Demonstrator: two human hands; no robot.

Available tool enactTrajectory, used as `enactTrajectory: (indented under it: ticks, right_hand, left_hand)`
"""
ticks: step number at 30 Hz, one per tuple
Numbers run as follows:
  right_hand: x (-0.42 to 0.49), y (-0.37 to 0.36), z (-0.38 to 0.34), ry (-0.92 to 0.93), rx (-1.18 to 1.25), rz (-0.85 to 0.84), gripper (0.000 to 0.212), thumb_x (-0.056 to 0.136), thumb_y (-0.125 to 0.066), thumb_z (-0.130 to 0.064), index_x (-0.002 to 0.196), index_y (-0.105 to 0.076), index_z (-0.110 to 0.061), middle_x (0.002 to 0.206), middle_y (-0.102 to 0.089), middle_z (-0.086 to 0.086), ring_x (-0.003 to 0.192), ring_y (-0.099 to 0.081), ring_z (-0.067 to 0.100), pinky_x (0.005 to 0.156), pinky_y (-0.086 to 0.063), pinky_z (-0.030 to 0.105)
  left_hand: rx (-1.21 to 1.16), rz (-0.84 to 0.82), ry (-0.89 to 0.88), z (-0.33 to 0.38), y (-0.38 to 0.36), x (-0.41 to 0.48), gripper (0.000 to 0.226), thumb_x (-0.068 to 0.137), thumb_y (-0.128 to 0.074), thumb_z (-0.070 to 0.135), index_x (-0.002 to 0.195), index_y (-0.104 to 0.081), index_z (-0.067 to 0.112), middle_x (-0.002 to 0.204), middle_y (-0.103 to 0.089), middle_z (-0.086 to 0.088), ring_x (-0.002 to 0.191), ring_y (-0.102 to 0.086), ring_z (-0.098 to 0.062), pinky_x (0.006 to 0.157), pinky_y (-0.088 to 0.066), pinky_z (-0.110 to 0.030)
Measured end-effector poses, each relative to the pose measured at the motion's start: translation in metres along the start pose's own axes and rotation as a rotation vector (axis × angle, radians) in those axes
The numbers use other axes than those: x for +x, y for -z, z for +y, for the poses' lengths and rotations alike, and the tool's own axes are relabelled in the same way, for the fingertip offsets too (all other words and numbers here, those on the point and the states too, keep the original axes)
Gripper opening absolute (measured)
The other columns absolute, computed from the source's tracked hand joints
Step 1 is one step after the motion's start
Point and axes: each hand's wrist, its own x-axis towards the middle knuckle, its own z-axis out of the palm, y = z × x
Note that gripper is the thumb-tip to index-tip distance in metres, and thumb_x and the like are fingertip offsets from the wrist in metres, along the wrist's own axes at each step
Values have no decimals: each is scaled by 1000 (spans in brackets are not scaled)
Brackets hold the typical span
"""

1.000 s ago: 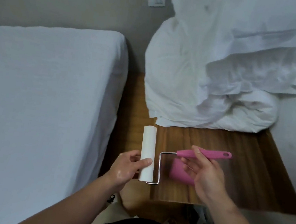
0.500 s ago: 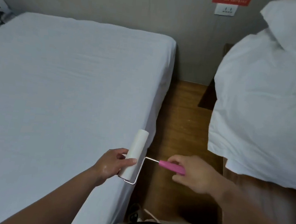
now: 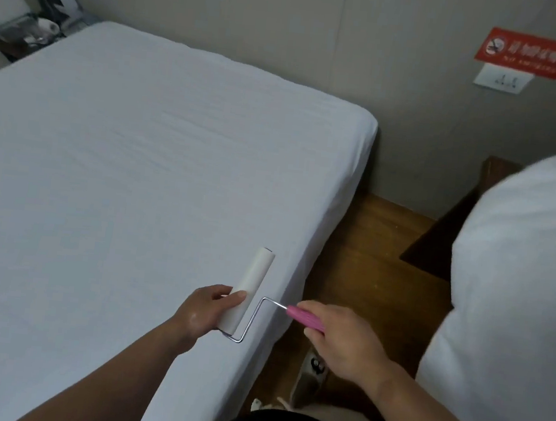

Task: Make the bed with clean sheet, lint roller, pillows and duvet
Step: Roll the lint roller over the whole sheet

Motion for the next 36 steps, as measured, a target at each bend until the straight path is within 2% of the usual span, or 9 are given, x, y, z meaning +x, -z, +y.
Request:
enactTrajectory:
  ticks: [8,15,18,23,25,27,31,33,36]
  right_hand:
    - [116,105,56,96,-6,19,45,97,-57,-41,140,-44,-43,123,-64,-12,103,-65,13,88,-55,30]
    - [213,171,93,111,-28,14,42,96,-57,-41,136,-45,-41,122,-65,-10,107,-64,17,90,-54,33]
    - [266,195,105,132,-63,0,44,95,-57,-39,134,-39,-45,121,-66,-9,108,-63,18,91,-53,35]
    - [351,243,118,136,-91,-57,51,96,-50,-38,139,-32,-59,128,-59,-14,115,-58,12,99,-48,29]
    - [383,264,119,147,-69,-84,57,93,-49,-37,127,-28,-77,127,-58,-15,115,-58,11,100,-47,27]
    - [421,280,124,160,-90,-90,60,92,-48,-36,118,-23,-84,124,-59,-14,112,-59,11,98,-48,26]
    - [496,316,114,189,-142,-125,58,93,-46,-32,135,-32,-69,117,-58,-12,111,-57,10,95,-45,22]
    - [542,334,110,214,-154,-144,56,94,-46,-31,141,-33,-59,115,-57,-13,110,-56,10,94,-46,25]
    - [615,358,102,255,-197,-167,57,95,-46,-31,142,-30,-57,117,-57,-12,111,-56,12,93,-47,28]
  left_hand:
    - [-132,158,-23,107,-39,84,18,88,-74,27,95,-75,11,91,-69,-16,76,-65,-24,71,-58,-43]
    - [-123,181,6,182,-55,174,14,86,-76,29,95,-75,19,88,-73,-8,76,-68,-23,77,-59,-46]
    - [-165,164,30,210,-53,224,16,85,-77,27,98,-75,18,89,-73,-9,77,-69,-23,74,-59,-42]
    - [-202,118,73,265,-46,309,17,82,-80,27,94,-77,15,86,-72,-9,69,-66,-18,65,-54,-34]
    - [-164,105,84,290,-39,340,21,75,-82,36,89,-78,21,86,-73,-8,70,-66,-18,66,-53,-36]
    - [-124,111,76,315,-28,369,36,63,-80,50,89,-78,25,88,-75,-7,74,-68,-19,70,-57,-39]
    - [-61,249,89,363,-3,424,58,69,-84,54,113,-61,23,100,-70,0,84,-68,-13,63,-51,-23]
    - [-11,309,92,386,13,456,58,68,-83,57,109,-59,23,95,-71,3,83,-69,-13,64,-51,-24]
    - [57,361,98,418,36,509,44,70,-80,59,96,-67,25,87,-73,4,80,-69,-14,69,-56,-30]
